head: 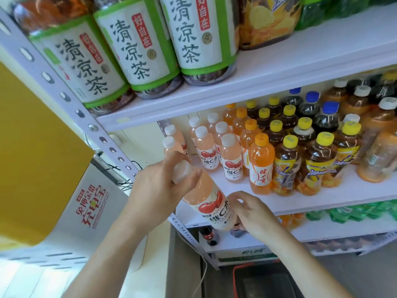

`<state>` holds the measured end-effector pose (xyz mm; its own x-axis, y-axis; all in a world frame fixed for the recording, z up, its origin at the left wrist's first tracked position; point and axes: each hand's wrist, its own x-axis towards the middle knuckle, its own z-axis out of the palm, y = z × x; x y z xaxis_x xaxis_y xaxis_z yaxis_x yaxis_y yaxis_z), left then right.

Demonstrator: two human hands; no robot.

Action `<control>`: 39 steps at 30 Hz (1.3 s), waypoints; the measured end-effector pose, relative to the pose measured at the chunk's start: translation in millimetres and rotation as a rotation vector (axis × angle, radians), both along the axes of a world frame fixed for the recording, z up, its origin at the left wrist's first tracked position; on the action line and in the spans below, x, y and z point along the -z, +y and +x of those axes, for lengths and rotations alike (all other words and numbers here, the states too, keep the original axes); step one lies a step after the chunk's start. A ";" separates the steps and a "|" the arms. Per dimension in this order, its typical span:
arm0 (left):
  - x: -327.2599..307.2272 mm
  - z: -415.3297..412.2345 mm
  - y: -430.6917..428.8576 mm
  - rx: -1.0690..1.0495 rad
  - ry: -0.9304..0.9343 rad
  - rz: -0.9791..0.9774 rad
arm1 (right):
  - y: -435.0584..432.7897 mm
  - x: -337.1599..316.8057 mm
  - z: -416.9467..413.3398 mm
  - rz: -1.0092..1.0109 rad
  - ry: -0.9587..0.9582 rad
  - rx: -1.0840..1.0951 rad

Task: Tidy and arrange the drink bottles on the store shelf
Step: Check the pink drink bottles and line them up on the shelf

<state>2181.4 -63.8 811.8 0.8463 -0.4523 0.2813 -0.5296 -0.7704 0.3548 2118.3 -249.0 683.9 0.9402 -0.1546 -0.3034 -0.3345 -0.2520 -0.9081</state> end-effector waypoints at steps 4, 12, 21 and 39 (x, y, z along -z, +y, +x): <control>17.3 6.2 -9.7 -0.108 -0.045 0.133 | -5.1 7.8 25.4 -0.345 -0.152 -0.072; 76.3 55.8 -20.5 -0.359 0.152 0.216 | -21.6 -34.5 116.0 -0.615 -0.503 -0.173; 102.5 104.9 -25.3 -0.570 0.189 0.160 | -1.7 -49.3 202.0 -1.024 -0.306 -0.423; 110.8 135.7 -27.0 -0.556 0.056 0.106 | 4.5 -40.6 186.7 -1.139 -0.406 -0.413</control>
<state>2317.1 -90.8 701.0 0.9775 0.0428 0.2066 -0.0163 -0.9609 0.2764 2305.0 -244.5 724.5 0.9741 0.1875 0.1267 0.2037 -0.9704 -0.1297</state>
